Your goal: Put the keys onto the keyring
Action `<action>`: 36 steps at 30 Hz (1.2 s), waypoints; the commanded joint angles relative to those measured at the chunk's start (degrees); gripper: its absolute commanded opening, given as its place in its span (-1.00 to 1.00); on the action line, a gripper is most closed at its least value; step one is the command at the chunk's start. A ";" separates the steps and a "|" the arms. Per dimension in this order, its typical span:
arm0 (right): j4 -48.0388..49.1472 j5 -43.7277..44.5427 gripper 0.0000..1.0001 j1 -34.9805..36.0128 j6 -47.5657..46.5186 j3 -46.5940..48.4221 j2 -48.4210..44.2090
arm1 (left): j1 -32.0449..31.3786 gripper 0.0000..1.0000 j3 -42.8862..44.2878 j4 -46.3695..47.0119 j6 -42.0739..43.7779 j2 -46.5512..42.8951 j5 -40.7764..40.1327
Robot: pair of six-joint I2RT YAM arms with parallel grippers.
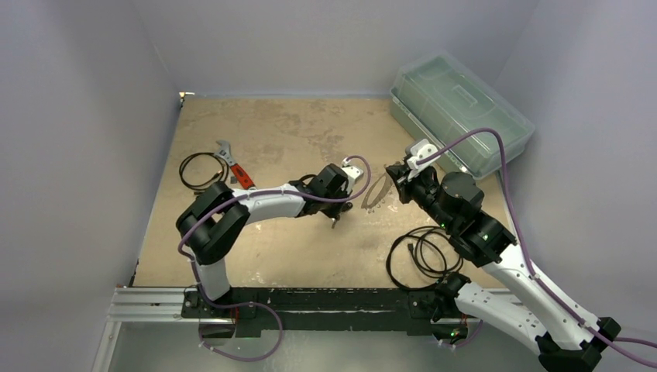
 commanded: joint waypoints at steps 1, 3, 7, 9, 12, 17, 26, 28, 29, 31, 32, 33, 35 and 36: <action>2.38 0.32 -1.00 0.18 0.53 0.17 -0.24 | 0.02 -1.00 -0.25 0.26 2.15 -7.31 -1.33; 2.60 0.18 -1.00 0.18 0.60 0.25 -0.19 | 0.04 -1.00 -0.34 -0.56 3.56 -9.20 -1.56; 2.95 0.04 -1.00 0.16 0.70 0.25 0.19 | 0.09 -1.00 -0.34 -1.94 5.89 -12.61 -2.25; 3.03 -0.02 -1.00 0.13 0.70 0.32 0.31 | 0.09 -1.00 -0.40 -2.22 7.11 -13.95 -2.32; 3.15 -0.59 -1.00 0.17 0.71 0.42 0.46 | 0.06 -1.00 -0.59 -2.34 9.15 -15.91 -2.93; 3.78 -2.04 -1.00 0.14 0.88 0.49 0.33 | 0.17 -1.00 -1.65 -2.25 14.69 -20.47 -2.06; 5.44 -5.13 -1.00 0.18 1.45 0.73 0.82 | 2.55 -1.00 -4.53 -2.58 22.11 -30.14 5.29; 5.59 -7.40 -1.00 0.18 0.97 0.81 1.17 | 2.63 -1.00 -7.18 1.00 23.14 -33.12 5.51; 5.74 -7.86 -1.00 0.18 0.69 0.81 1.23 | 2.57 -1.00 -9.31 3.71 24.32 -34.94 5.92; 6.23 -11.41 -1.00 0.18 0.09 0.46 1.26 | 2.62 -1.00 -14.54 10.39 27.62 -40.27 9.01; 6.37 -12.93 -1.00 0.16 -0.19 0.46 1.48 | 2.57 -1.00 -17.26 13.52 28.98 -42.47 10.45; 6.43 -14.32 -1.00 0.18 -0.48 0.60 1.90 | 2.59 -1.00 -19.08 15.72 29.66 -44.47 11.08; 5.84 -16.41 -1.00 0.15 -1.94 1.30 3.36 | 2.59 -1.00 -20.72 16.88 31.40 -46.97 12.02; 5.62 -17.25 -1.00 0.22 -2.25 1.53 4.15 | 2.59 -1.00 -21.06 16.96 32.45 -47.71 12.77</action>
